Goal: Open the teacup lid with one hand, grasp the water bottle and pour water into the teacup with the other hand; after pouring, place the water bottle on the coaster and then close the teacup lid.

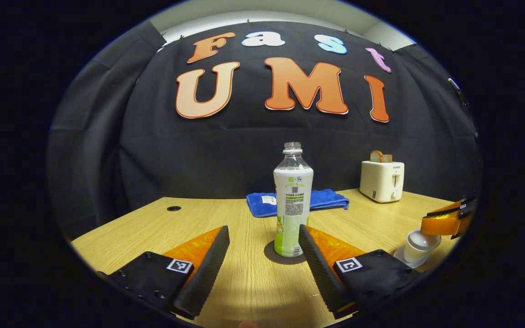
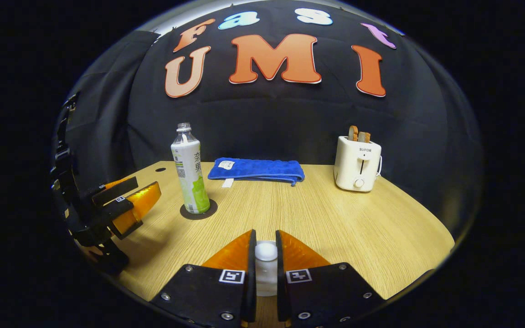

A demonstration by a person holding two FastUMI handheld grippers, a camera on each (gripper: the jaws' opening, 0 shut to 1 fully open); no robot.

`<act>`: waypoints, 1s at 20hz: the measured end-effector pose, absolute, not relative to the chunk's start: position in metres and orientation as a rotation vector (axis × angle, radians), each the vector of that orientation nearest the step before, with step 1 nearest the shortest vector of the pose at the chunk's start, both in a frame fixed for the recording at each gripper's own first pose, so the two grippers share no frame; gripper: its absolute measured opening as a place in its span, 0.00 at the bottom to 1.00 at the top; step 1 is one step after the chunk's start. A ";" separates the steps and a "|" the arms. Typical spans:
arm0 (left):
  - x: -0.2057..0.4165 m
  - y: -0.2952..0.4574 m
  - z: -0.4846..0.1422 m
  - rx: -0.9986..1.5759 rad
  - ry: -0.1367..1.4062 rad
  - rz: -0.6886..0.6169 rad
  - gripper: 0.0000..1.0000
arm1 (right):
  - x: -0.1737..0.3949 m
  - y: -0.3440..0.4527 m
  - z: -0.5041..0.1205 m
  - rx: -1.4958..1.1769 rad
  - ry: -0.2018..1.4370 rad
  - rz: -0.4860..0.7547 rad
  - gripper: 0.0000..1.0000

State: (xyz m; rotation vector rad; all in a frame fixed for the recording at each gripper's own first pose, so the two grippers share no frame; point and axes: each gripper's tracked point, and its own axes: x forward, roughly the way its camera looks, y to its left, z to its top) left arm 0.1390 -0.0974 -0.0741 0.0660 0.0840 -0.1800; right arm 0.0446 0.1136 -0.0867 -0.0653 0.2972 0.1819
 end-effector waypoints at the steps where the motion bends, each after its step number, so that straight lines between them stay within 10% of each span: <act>1: 0.140 -0.097 -0.074 0.066 0.083 -0.178 0.98 | 0.044 0.113 -0.089 -0.070 0.302 0.182 0.18; 13: 0.139 -0.094 -0.075 0.074 0.089 -0.165 0.98 | 0.043 0.108 -0.087 -0.018 0.295 0.204 0.30; 20: 0.135 -0.094 -0.070 0.076 0.061 -0.152 0.98 | 0.043 0.094 -0.042 -0.029 0.170 0.193 0.83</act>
